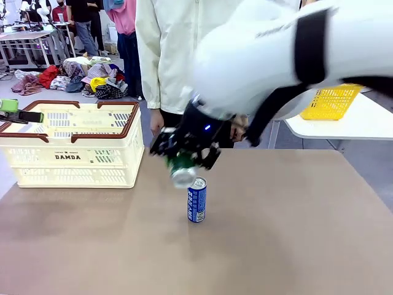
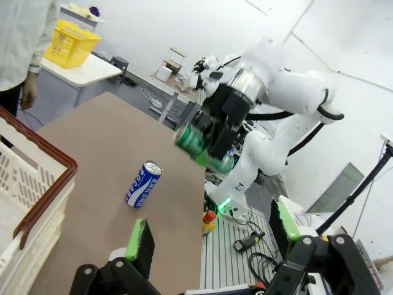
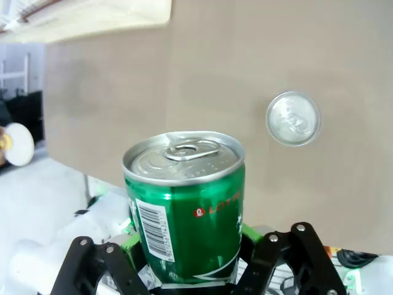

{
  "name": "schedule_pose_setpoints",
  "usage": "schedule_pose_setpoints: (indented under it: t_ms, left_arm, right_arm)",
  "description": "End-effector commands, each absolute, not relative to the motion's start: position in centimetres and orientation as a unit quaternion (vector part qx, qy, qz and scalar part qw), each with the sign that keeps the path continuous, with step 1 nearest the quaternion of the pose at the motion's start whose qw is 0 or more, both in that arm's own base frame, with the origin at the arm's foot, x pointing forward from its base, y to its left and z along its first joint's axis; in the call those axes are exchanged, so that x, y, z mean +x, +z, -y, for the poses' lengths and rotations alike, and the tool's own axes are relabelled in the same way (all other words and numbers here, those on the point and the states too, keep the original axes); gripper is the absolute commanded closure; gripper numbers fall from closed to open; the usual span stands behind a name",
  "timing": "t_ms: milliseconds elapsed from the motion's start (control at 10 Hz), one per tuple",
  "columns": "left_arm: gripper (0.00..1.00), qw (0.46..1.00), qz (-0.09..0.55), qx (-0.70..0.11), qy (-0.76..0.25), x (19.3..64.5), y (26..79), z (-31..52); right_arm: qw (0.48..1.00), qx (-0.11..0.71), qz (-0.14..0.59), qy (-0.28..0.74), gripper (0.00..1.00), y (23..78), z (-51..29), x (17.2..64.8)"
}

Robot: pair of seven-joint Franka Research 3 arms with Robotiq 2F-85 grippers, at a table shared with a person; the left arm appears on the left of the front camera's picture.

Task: Place the drinks into the Shopping basket.
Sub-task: Pick up one drink and place it into the Shopping basket.

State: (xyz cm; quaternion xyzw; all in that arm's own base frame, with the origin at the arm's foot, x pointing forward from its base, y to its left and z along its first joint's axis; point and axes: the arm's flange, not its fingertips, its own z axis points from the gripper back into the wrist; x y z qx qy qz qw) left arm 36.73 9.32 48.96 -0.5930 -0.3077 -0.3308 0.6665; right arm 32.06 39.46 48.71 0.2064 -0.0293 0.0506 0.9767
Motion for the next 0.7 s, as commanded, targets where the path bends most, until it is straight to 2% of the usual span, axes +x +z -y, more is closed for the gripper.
schedule_pose_setpoints:
  t_ms: [0,100,400,500,600]
  left_arm:
    - [0.00,0.667,0.309,-0.592,-0.331,36.6,49.1,-9.5]
    - [0.00,0.667,0.309,-0.592,-0.331,36.6,49.1,-9.5]
    - [0.00,0.667,0.309,-0.592,-0.331,36.6,49.1,-9.5]
    - [0.00,0.667,0.309,-0.592,-0.331,36.6,49.1,-9.5]
    - [0.00,0.667,0.309,-0.592,-0.331,36.6,49.1,-9.5]
  right_arm:
    - [0.975,0.199,-0.002,0.098,1.00,49.3,-40.0,33.6]
    - [0.977,0.206,0.029,0.051,1.00,48.7,-39.5,32.1]
    - [0.978,0.197,0.010,0.064,1.00,47.4,-40.4,32.4]
    - [0.993,0.116,0.037,0.006,1.00,46.6,-43.5,32.0]
    - [0.993,0.101,0.053,-0.007,1.00,46.5,-46.5,31.5]
